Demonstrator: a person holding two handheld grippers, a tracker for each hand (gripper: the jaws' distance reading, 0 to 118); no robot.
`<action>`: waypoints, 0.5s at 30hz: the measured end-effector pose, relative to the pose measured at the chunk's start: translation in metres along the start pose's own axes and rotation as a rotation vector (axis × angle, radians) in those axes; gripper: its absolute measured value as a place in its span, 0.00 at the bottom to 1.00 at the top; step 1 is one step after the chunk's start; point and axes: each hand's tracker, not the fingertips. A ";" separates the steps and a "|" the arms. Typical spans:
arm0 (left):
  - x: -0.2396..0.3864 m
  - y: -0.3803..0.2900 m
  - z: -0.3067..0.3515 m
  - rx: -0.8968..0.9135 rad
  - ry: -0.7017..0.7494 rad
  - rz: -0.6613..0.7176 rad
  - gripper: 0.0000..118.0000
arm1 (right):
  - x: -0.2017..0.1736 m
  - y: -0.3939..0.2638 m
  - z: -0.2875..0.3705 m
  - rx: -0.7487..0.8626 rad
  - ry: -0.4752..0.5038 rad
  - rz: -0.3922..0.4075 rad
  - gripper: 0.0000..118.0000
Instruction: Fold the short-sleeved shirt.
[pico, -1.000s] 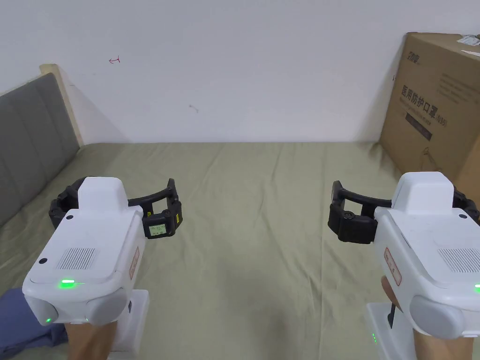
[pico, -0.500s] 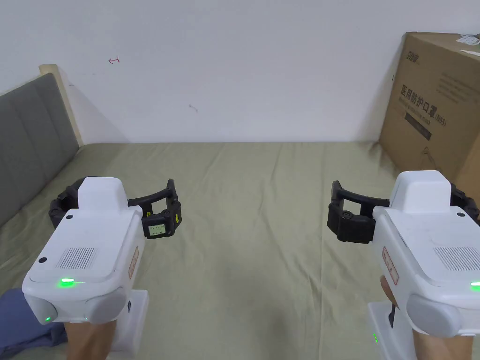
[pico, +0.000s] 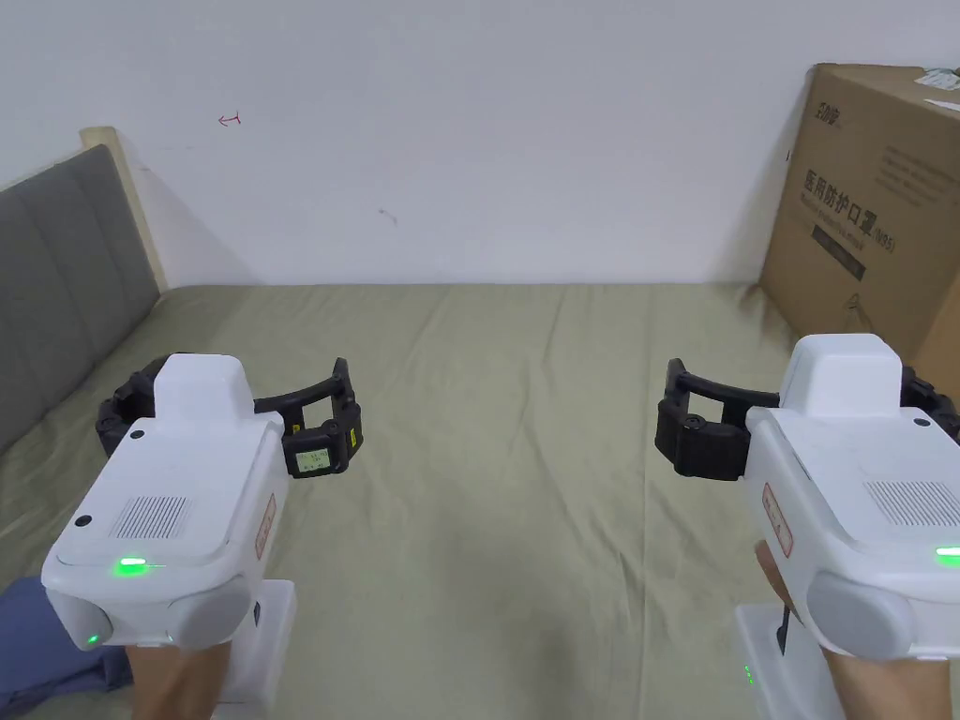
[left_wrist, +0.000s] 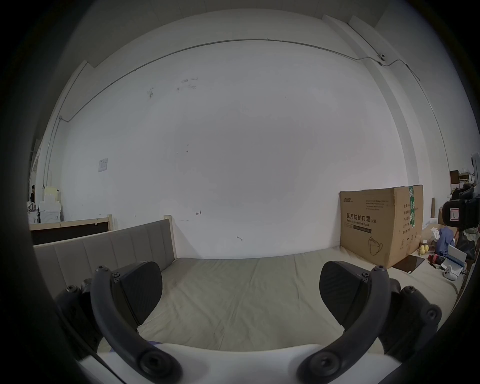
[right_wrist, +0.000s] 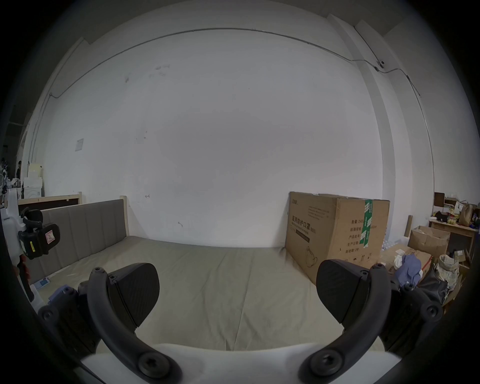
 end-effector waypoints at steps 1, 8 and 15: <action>0.000 0.000 0.000 0.000 -0.001 0.001 1.00 | 0.000 0.001 -0.002 -0.035 -0.009 -0.025 1.00; -0.001 0.002 0.003 0.006 -0.007 0.002 1.00 | -0.001 0.019 -0.018 -0.416 -0.122 -0.243 0.99; -0.002 0.004 0.002 0.012 -0.010 0.007 1.00 | -0.001 0.023 -0.022 -0.479 -0.096 -0.244 0.99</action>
